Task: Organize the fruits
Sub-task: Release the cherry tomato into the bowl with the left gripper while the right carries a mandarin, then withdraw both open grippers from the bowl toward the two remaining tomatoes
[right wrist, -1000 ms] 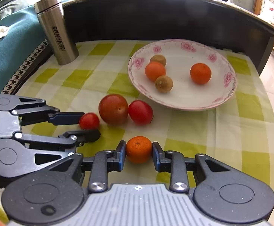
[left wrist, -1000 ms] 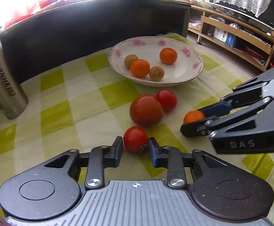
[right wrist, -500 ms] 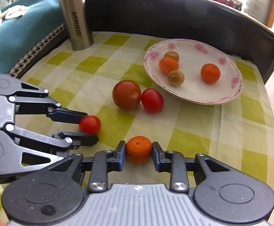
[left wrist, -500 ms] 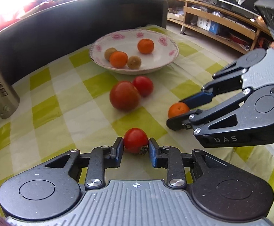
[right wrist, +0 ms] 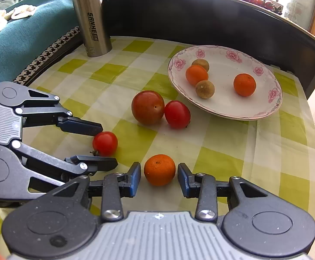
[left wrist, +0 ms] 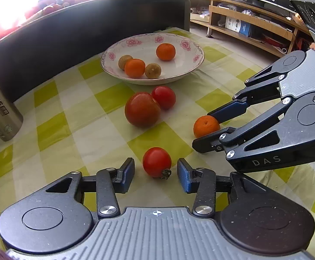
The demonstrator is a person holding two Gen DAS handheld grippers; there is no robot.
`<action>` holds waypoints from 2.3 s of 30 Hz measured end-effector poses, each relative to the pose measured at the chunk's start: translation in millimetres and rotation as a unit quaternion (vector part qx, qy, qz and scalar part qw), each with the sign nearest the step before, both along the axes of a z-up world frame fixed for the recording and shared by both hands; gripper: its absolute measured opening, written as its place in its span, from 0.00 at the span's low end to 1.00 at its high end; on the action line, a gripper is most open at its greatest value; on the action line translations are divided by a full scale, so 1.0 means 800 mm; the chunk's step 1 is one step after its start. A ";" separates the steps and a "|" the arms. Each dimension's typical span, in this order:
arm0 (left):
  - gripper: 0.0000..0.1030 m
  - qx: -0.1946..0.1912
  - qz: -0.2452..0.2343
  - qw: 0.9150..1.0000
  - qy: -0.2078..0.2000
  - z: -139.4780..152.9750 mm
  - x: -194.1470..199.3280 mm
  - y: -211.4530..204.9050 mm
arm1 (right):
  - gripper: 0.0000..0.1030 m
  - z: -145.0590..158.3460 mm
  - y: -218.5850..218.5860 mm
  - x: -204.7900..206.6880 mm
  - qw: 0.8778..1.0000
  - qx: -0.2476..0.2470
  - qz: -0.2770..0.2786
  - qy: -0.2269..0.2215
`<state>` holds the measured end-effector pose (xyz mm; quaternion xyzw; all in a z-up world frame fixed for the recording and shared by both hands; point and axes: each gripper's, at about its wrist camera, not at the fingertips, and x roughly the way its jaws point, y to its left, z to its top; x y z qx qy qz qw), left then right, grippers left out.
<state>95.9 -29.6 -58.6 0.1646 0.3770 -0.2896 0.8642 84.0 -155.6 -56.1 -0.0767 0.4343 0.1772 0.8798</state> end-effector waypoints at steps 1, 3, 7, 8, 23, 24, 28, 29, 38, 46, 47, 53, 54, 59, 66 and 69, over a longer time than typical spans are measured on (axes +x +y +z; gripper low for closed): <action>0.51 -0.001 0.001 1.000 0.001 0.000 0.000 0.000 | 0.41 0.000 0.000 0.000 1.000 0.001 0.000 0.000; 0.51 -0.005 0.003 1.000 0.002 -0.001 0.002 0.001 | 0.41 -0.001 -0.001 -0.001 1.000 0.001 -0.001 -0.001; 0.36 -0.023 0.011 1.000 0.013 -0.001 0.005 0.003 | 0.36 0.000 -0.004 0.001 1.000 0.006 -0.009 0.004; 0.35 -0.023 0.014 1.000 0.012 0.000 0.005 0.002 | 0.34 0.000 -0.004 0.001 1.000 0.005 -0.010 0.005; 0.34 -0.068 0.043 0.997 -0.021 0.045 0.021 -0.001 | 0.33 0.042 -0.013 0.005 0.998 0.027 -0.035 -0.035; 0.34 -0.070 0.045 0.996 -0.025 0.049 0.024 -0.002 | 0.33 0.047 -0.015 0.007 0.998 0.031 -0.039 -0.040; 0.34 -0.071 0.046 0.995 -0.043 0.059 0.038 -0.017 | 0.33 0.061 -0.025 0.018 0.996 0.036 -0.058 -0.060; 0.34 -0.072 0.046 0.995 -0.046 0.059 0.045 -0.021 | 0.33 0.062 -0.028 0.023 0.995 0.035 -0.064 -0.064; 0.34 -0.060 0.048 0.995 -0.057 0.046 0.100 -0.060 | 0.33 0.051 -0.062 0.078 0.990 0.040 -0.116 -0.068; 0.34 -0.046 0.050 0.996 -0.056 0.028 0.117 -0.070 | 0.33 0.031 -0.070 0.101 0.990 0.030 -0.127 -0.058; 0.34 -0.046 0.051 0.996 -0.058 0.028 0.118 -0.070 | 0.33 0.028 -0.070 0.101 0.990 0.028 -0.128 -0.057; 0.36 -0.039 0.050 0.996 -0.069 0.032 0.116 -0.070 | 0.34 0.025 -0.071 0.102 0.989 0.027 -0.131 -0.065; 0.37 -0.038 0.050 0.995 -0.071 0.034 0.115 -0.068 | 0.35 0.026 -0.071 0.102 0.989 0.027 -0.129 -0.068; 0.40 -0.041 0.052 0.995 -0.077 0.048 0.109 -0.062 | 0.37 0.033 -0.071 0.098 0.988 0.030 -0.126 -0.080; 0.43 -0.040 0.049 0.995 -0.074 0.064 0.069 -0.028 | 0.37 0.054 -0.067 0.079 0.989 0.048 -0.110 -0.091; 0.44 -0.055 0.064 0.995 -0.053 0.064 0.050 -0.009 | 0.37 0.054 -0.052 0.059 0.992 0.050 -0.081 -0.083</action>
